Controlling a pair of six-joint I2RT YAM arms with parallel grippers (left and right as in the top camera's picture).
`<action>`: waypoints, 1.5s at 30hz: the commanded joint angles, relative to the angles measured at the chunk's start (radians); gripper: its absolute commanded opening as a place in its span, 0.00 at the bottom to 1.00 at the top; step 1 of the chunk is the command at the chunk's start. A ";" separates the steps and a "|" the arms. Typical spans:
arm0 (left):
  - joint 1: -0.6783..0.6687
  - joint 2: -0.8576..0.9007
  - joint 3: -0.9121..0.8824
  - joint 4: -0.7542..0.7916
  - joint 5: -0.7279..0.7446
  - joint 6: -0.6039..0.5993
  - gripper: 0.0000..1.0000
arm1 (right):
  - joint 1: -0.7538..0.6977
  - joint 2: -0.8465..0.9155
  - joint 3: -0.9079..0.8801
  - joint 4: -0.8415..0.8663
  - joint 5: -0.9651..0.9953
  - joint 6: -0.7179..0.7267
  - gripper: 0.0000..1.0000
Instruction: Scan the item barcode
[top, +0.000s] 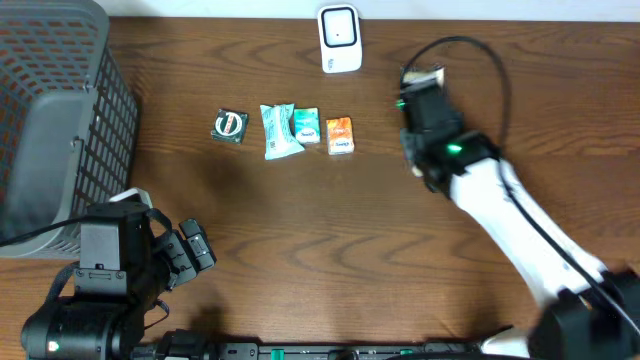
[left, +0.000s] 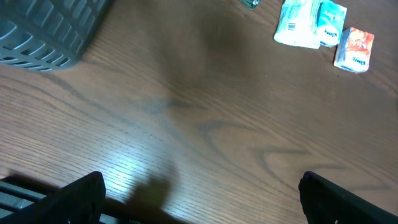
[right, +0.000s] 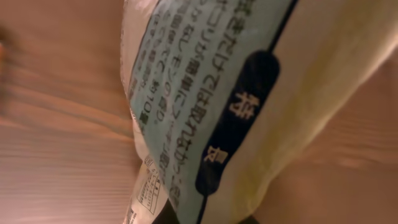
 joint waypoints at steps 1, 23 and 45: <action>-0.002 0.000 0.000 -0.003 -0.006 -0.006 0.98 | 0.043 0.113 0.011 -0.004 0.295 -0.048 0.01; -0.002 0.000 0.000 -0.003 -0.006 -0.006 0.98 | 0.214 0.224 0.315 -0.339 -0.145 0.156 0.81; -0.002 0.000 0.000 -0.003 -0.006 -0.006 0.98 | -0.108 0.237 0.106 -0.238 -0.553 0.006 0.79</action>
